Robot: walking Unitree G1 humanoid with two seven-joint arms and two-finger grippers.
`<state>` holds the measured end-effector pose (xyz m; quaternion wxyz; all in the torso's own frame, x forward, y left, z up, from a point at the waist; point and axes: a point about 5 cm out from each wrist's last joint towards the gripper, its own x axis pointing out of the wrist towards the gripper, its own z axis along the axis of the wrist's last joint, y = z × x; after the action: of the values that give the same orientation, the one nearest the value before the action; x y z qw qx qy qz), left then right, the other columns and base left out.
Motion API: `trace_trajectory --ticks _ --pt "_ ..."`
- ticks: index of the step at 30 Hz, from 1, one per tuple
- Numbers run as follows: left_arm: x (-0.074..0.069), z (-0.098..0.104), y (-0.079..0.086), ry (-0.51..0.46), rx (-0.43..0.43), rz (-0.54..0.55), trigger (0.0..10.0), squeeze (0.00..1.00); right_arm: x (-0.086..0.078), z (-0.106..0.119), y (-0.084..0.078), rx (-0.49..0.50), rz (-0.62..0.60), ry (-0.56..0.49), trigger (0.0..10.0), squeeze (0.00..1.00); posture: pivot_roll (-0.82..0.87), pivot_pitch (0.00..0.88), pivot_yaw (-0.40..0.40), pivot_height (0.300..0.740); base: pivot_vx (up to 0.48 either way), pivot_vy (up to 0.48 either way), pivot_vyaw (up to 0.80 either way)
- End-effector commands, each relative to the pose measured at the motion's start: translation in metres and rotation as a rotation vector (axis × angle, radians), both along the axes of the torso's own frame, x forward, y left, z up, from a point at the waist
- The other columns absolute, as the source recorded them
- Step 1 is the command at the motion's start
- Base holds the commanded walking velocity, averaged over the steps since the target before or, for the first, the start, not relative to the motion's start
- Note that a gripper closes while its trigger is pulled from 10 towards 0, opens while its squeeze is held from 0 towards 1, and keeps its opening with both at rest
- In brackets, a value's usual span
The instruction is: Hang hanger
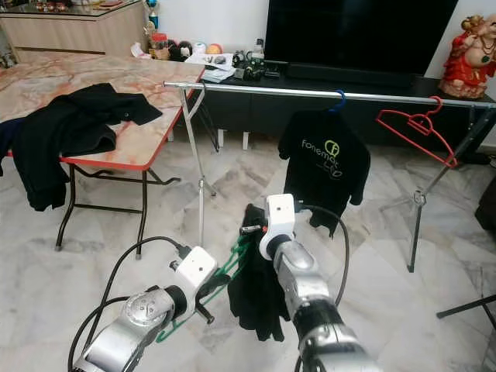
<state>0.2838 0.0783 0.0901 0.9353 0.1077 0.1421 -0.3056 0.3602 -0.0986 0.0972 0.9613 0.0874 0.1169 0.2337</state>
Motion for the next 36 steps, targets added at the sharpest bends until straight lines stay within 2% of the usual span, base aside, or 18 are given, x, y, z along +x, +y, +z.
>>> trace_trajectory --ticks 1,5,7,9,10,12,13,14,16,19,20,22,25,31,32,36 --pt "0.002 0.006 0.0 -0.015 -0.03 0.014 10.0 0.0 0.001 0.004 -0.005 0.02 -0.001 -0.01 10.0 0.0 0.19 0.0 -0.073 0.74 0.0 0.0 0.0" --pt "0.001 0.008 0.001 -0.004 -0.083 0.019 10.0 0.0 0.0 -0.005 -0.045 -0.009 -0.18 0.038 10.0 0.0 0.18 0.0 -0.068 0.74 0.0 0.0 0.0" --pt "-0.003 0.006 -0.001 0.009 -0.085 -0.023 10.0 0.0 0.0 -0.008 -0.065 -0.03 -0.275 0.058 10.0 0.0 0.18 0.0 -0.066 0.74 0.0 0.0 0.0" --pt "-0.005 0.006 -0.002 0.013 -0.083 -0.039 10.0 0.0 0.0 -0.009 -0.07 -0.031 -0.306 0.065 10.0 0.0 0.18 0.0 -0.066 0.74 0.0 0.0 0.0" --pt "-0.007 0.005 -0.003 0.027 -0.092 -0.062 10.0 0.0 0.0 -0.008 -0.078 -0.025 -0.356 0.074 10.0 0.0 0.18 0.0 -0.066 0.74 0.0 0.0 0.0" --pt "-0.008 0.005 -0.004 0.032 -0.099 -0.066 10.0 0.0 0.0 -0.008 -0.079 -0.02 -0.36 0.074 10.0 0.0 0.18 0.0 -0.066 0.74 0.0 0.0 0.0" --pt "-0.009 0.005 -0.005 0.038 -0.11 -0.074 10.0 0.0 0.0 -0.005 -0.079 -0.001 -0.351 0.056 10.0 0.0 0.18 0.0 -0.066 0.74 0.0 0.0 0.0" --pt "-0.01 0.006 -0.008 0.05 -0.13 -0.092 10.0 0.0 0.0 0.006 -0.068 0.063 -0.256 -0.016 10.0 0.0 0.18 0.0 -0.066 0.74 0.0 0.0 0.0" --pt "-0.011 0.007 -0.009 0.056 -0.137 -0.107 10.0 0.0 -0.002 0.013 -0.055 0.103 -0.152 -0.063 10.0 0.0 0.18 0.0 -0.065 0.74 0.0 0.0 0.0" --pt "-0.013 0.008 -0.012 0.06 -0.159 -0.121 10.0 0.0 -0.006 0.016 -0.042 0.104 -0.048 -0.097 10.0 0.0 0.18 0.0 -0.065 0.74 0.0 0.0 0.0" --pt "-0.013 0.009 -0.012 0.059 -0.168 -0.126 10.0 0.0 -0.011 0.013 -0.035 0.07 0.016 -0.1 10.0 0.0 0.18 0.0 -0.065 0.74 0.0 0.0 0.0" --pt "-0.013 0.01 -0.012 0.06 -0.177 -0.128 10.0 0.0 -0.015 0.011 -0.03 0.036 0.076 -0.117 10.0 0.0 0.18 0.0 -0.063 0.74 0.0 0.0 0.0" --pt "-0.012 0.011 -0.012 0.061 -0.186 -0.124 10.0 0.0 -0.023 0.01 -0.022 0.036 0.17 -0.129 10.0 0.0 0.18 0.0 -0.064 0.74 0.0 0.0 0.0" --pt "-0.01 0.014 -0.011 0.059 -0.224 -0.108 10.0 0.0 -0.03 0.012 -0.02 0.045 0.233 -0.137 10.0 0.0 0.18 0.0 -0.064 0.74 0.0 0.0 0.0" --pt "-0.009 0.016 -0.012 0.057 -0.237 -0.108 10.0 0.0 -0.04 0.013 -0.014 0.067 0.32 -0.152 10.0 0.0 0.17 0.0 -0.062 0.74 0.0 0.0 0.0" --pt "-0.008 0.017 -0.014 0.056 -0.242 -0.112 10.0 0.0 -0.059 0.015 0.0 0.057 0.49 -0.186 10.0 0.0 0.17 0.0 -0.062 0.74 0.0 0.0 0.0"
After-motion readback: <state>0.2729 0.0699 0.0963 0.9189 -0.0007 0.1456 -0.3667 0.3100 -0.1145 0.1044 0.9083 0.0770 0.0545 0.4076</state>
